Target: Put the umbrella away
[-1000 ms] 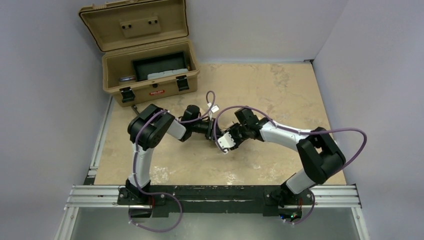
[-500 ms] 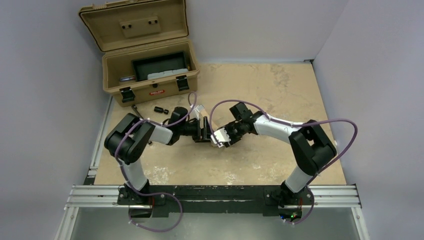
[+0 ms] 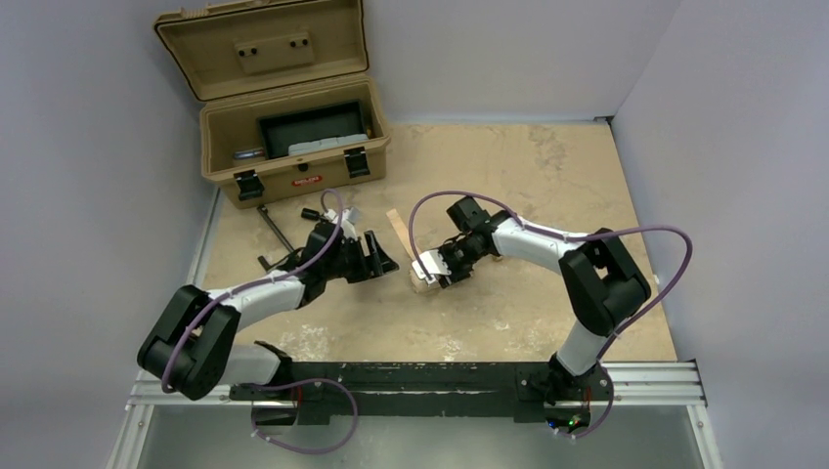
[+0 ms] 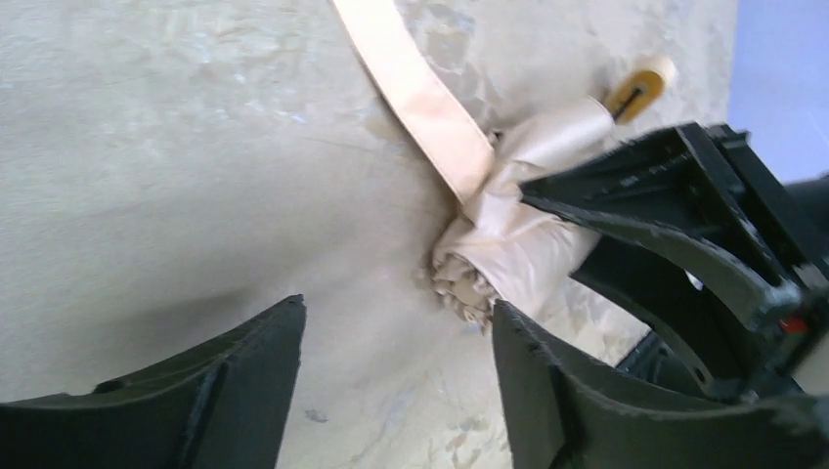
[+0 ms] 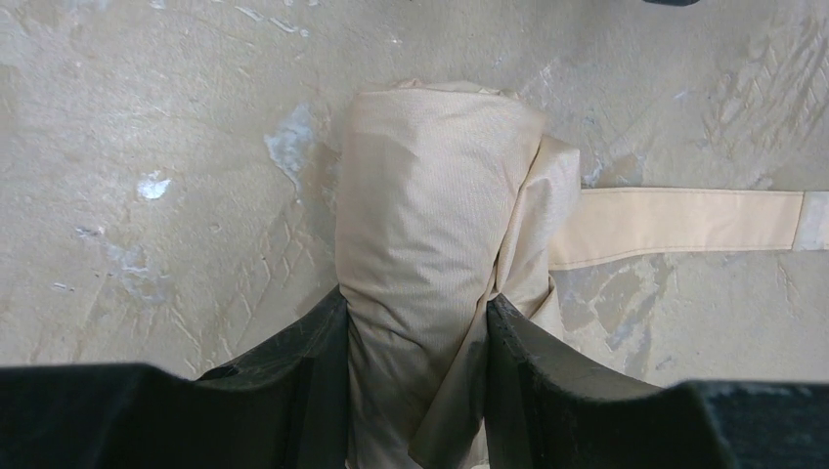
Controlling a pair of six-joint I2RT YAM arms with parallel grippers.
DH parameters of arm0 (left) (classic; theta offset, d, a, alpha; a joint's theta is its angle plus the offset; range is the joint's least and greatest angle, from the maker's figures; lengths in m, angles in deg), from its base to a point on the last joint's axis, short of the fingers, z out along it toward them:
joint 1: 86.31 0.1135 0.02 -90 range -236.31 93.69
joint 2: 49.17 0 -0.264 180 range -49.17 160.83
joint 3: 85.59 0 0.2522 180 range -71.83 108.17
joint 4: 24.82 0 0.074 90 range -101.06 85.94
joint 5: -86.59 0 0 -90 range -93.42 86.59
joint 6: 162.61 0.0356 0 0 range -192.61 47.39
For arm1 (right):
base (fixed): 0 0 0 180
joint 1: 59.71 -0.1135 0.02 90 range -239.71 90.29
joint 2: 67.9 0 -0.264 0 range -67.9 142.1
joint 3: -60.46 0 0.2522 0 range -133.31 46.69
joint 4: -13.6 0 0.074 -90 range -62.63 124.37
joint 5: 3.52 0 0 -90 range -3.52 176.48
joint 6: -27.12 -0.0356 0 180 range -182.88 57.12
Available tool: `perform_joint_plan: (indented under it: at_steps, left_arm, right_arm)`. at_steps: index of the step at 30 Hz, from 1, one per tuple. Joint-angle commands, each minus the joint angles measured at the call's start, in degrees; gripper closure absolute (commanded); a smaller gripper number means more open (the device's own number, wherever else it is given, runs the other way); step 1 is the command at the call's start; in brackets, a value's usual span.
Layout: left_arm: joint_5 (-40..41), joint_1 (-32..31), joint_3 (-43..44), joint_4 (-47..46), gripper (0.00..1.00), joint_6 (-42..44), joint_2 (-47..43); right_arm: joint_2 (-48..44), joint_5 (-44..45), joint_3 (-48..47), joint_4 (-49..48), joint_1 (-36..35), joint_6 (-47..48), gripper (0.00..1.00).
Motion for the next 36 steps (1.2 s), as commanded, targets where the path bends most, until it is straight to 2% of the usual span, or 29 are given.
perform_joint_plan:
  at_steps: [1, 5, 10, 16, 20, 26, 29, 32, 36]
  left_arm:
    - [6.81, 0.42, 2.53, 2.73, 0.39, -5.90, 2.85]
    - [5.67, 0.37, 5.86, -1.34, 0.51, -9.95, 10.09]
    - [4.10, -0.99, 9.71, -7.17, 0.52, -14.94, 17.78]
    - [7.78, -3.78, 13.95, -3.30, 0.54, -20.27, 24.13]
    - [11.05, -5.34, 15.21, 2.89, 0.55, -23.46, 25.76]
    - [12.02, -7.76, 14.71, 4.17, 0.56, -25.68, 26.62]
    - [11.95, -8.15, 12.17, 3.50, 0.54, -25.89, 25.12]
    - [13.01, -8.13, 9.25, 3.65, 0.46, -25.86, 22.10]
    - [11.96, -8.18, 8.05, 4.14, 0.45, -25.37, 20.77]
  right_arm:
    - [3.78, 0.30, 3.70, 12.62, -1.49, -2.62, 0.94]
    - [3.48, 0.22, 3.68, 11.86, -1.94, -3.39, 0.94]
    - [3.02, 0.49, 4.38, 10.11, -2.82, -4.40, 0.94]
    - [2.81, 0.39, 4.45, 8.81, -3.75, -5.32, 0.94]
    - [2.36, 0.39, 4.49, 8.57, -3.78, -5.59, 0.94]
    - [2.47, 0.34, 4.10, 8.14, -3.95, -6.18, 0.94]
    - [1.66, 0.61, 4.41, 8.00, -3.93, -6.38, 0.94]
    - [1.30, 0.84, 4.74, 7.86, -3.98, -6.56, 0.94]
    - [1.39, 0.95, 4.76, 7.52, -4.11, -6.87, 0.94]
